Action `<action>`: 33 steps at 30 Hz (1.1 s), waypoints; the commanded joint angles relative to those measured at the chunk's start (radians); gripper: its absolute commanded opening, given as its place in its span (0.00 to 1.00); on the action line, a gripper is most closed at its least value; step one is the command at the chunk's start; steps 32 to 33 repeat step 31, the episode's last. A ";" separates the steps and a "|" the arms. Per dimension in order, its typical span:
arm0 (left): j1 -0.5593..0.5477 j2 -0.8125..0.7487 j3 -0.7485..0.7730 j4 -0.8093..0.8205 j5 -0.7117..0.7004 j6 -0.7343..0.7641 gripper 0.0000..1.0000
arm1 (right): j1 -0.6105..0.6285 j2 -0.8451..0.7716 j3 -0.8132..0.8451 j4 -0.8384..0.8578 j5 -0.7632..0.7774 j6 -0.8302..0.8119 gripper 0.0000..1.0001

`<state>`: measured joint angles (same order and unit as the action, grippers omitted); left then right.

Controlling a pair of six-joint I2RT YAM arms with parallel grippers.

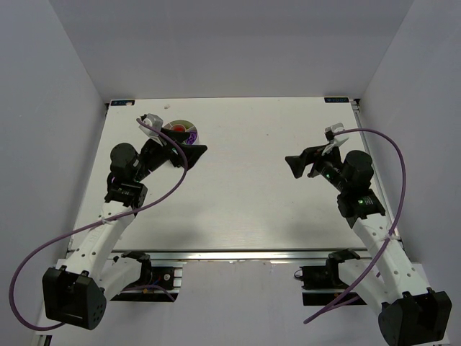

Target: Sort the legos into containers by color

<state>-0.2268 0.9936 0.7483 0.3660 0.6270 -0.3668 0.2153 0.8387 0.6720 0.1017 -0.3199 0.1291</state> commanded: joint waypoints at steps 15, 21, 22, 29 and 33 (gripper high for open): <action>0.001 0.010 0.025 -0.029 0.004 0.028 0.98 | -0.010 -0.009 0.001 0.038 -0.031 0.027 0.89; 0.001 0.013 0.028 -0.041 0.000 0.037 0.98 | -0.008 -0.012 0.000 0.038 -0.036 0.035 0.89; 0.000 0.011 0.028 -0.042 0.000 0.037 0.98 | -0.010 -0.010 0.001 0.036 -0.038 0.037 0.89; 0.000 0.014 0.028 -0.042 -0.001 0.039 0.98 | -0.010 -0.012 0.003 0.036 -0.024 0.043 0.89; 0.001 0.016 0.026 -0.044 -0.001 0.039 0.98 | -0.008 -0.010 0.005 0.029 -0.015 0.044 0.90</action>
